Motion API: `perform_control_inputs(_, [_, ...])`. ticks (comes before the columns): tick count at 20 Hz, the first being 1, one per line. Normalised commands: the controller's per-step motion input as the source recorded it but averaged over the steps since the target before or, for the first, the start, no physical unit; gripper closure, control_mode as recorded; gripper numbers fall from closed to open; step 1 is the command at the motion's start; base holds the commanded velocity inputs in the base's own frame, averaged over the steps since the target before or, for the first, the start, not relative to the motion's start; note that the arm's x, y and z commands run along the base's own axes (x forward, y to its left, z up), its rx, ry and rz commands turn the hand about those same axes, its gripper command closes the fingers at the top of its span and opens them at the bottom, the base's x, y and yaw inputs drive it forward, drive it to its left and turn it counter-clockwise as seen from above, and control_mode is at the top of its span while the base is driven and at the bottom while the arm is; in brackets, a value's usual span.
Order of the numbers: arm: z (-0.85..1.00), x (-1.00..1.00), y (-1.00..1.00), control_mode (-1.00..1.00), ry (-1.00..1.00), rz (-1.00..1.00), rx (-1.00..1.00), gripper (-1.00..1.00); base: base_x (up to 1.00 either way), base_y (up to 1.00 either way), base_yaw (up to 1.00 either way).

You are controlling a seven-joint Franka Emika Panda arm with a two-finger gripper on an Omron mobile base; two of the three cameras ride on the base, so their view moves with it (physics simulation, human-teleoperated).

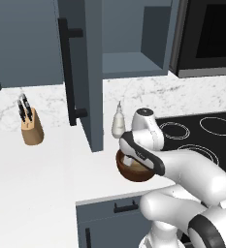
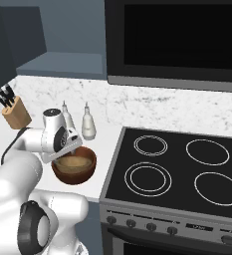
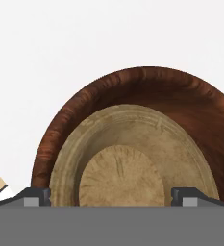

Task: Pick up the bowls on the counter and stack them on top of one another in the open cabinet. Place the smaller bowl on top of the larger bowl.

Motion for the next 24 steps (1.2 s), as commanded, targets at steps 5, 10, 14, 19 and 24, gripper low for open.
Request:
perform_control_inputs(5, [0.24,-0.13,0.00,-1.00,0.00,0.00,0.00,-1.00,0.00,0.00,0.00])
perform_control_inputs(10, [-0.02,0.08,-0.07,-1.00,0.01,-0.04,0.00,-1.00,0.00,0.00,0.00])
perform_control_inputs(14, [0.00,0.33,-0.10,-1.00,0.00,-0.20,0.00,-1.00,0.00,0.00,0.00])
perform_control_inputs(19, [0.04,0.35,-0.24,-1.00,0.03,-0.27,0.00,-1.00,0.00,0.00,0.00])
perform_control_inputs(24, [-0.01,0.35,-0.40,-1.00,0.12,-0.20,0.01,-1.00,0.00,0.00,0.00])
